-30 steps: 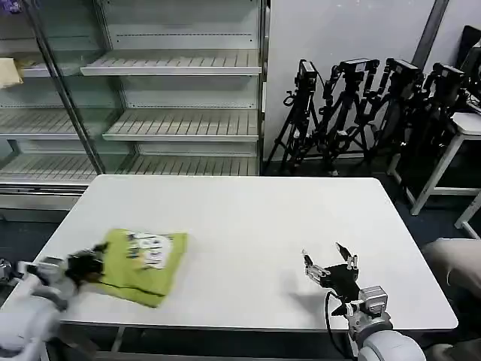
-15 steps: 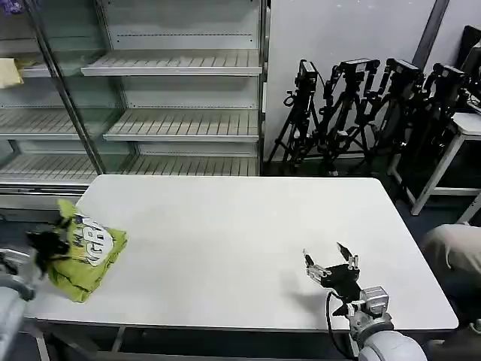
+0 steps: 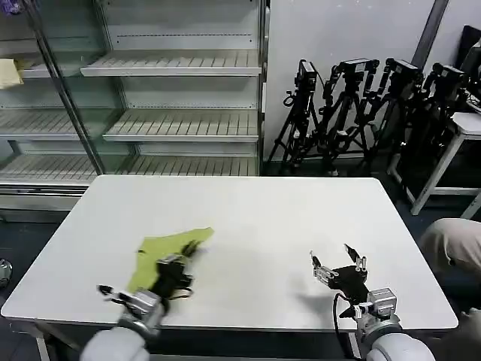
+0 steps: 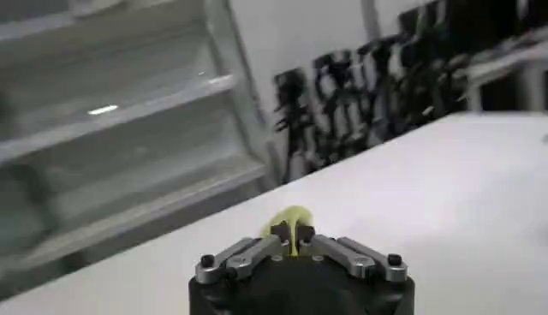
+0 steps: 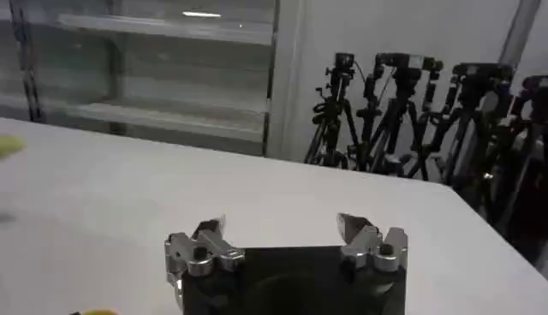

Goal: Fold and organize the clothes.

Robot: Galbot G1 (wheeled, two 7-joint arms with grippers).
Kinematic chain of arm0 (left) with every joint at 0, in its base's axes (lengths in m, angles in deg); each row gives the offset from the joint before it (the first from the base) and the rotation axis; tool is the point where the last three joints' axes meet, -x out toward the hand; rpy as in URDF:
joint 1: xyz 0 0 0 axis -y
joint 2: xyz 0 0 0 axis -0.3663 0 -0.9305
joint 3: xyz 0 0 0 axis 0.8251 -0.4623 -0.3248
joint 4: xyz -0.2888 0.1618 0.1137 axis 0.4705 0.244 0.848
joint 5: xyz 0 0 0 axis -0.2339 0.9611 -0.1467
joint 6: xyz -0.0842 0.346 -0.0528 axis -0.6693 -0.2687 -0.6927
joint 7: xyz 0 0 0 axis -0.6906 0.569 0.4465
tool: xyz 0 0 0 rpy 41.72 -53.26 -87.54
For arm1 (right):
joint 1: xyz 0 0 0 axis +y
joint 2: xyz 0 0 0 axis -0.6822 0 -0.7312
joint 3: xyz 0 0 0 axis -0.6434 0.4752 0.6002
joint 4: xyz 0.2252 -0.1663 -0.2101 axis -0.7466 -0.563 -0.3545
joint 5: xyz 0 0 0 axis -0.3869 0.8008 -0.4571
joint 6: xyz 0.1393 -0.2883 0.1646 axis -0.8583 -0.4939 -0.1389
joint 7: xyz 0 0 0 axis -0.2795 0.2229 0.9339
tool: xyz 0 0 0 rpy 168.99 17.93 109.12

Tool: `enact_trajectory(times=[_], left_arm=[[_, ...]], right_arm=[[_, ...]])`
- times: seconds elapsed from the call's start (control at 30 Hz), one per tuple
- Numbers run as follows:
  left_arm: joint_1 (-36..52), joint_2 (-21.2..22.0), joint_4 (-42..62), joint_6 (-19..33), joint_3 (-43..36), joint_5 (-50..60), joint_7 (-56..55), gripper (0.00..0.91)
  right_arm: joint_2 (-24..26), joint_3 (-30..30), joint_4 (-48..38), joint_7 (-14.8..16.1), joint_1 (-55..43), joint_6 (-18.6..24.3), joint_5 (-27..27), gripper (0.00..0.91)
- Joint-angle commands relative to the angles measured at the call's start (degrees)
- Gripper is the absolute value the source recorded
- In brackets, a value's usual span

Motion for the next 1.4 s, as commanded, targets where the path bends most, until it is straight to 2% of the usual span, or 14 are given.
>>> enact_trajectory(times=[0.03,0.1,0.17,0.23,0.47,0.6,0.63,0.67,0.83,1.0,1.1,1.2,1.33,1.4], left_arm=[[8.4,9.1,8.6,2.6,-17.6,3.1,-2.6,0.01],[10.9,8.8,10.7,4.1,-17.8,3.3,-1.8,0.01],[12.8,8.6,12.2,4.3,-17.9,2.8,-1.7,0.01],[15.1,8.4,13.5,4.1,-18.6,0.6,-1.7,0.01],[15.2,9.5,13.7,3.8,-21.8,-0.9,-1.7,0.01],[14.3,10.4,13.6,3.7,-23.3,-0.5,-1.8,0.04],[14.1,10.5,13.7,3.5,-23.5,-0.2,-1.8,0.242],[14.1,10.7,13.7,3.6,-23.6,-0.1,-1.8,0.907],[12.8,11.4,9.6,4.1,-22.9,-3.5,-1.9,0.907],[11.0,10.5,4.5,5.9,-17.7,-4.1,-0.7,0.907],[9.2,9.1,1.8,7.2,-11.2,-5.5,-0.7,0.907],[5.4,6.7,1.4,12.0,-0.9,-5.8,0.0,0.907],[4.0,4.7,7.4,21.4,12.7,-2.8,5.5,0.907],[3.6,4.0,9.3,22.8,15.1,-2.3,6.9,0.907]], right_arm=[[0.8,-4.1,1.6,0.0,0.1,-0.3,-0.8,0.907],[0.8,-4.6,1.7,-0.3,-0.5,-0.4,-1.6,0.907],[1.0,-4.6,1.9,-2.0,-1.5,-1.3,-2.9,0.907],[1.0,-4.3,1.3,-3.8,-2.8,1.0,-3.0,0.907],[2.6,-4.6,1.2,-4.9,-7.4,1.7,-3.4,0.907],[3.0,-5.0,0.8,-4.9,-8.2,2.0,-3.2,0.907],[2.9,-4.9,0.6,-5.0,-8.3,2.2,-3.2,0.907],[2.9,-4.8,0.5,-5.0,-8.3,2.4,-3.3,0.907],[2.9,-4.2,0.0,-4.9,-8.5,2.5,-3.2,0.907],[2.8,-3.7,-1.5,-4.8,-9.8,3.1,-3.0,0.907],[2.7,-3.5,-4.7,-3.7,-11.0,6.6,2.8,0.907],[2.5,-3.9,-6.9,-2.6,-11.3,9.3,2.4,0.907],[1.3,-3.3,-9.2,-2.2,-12.9,9.7,2.1,0.907],[1.1,-2.9,-9.8,-2.1,-13.3,9.7,2.1,0.907]])
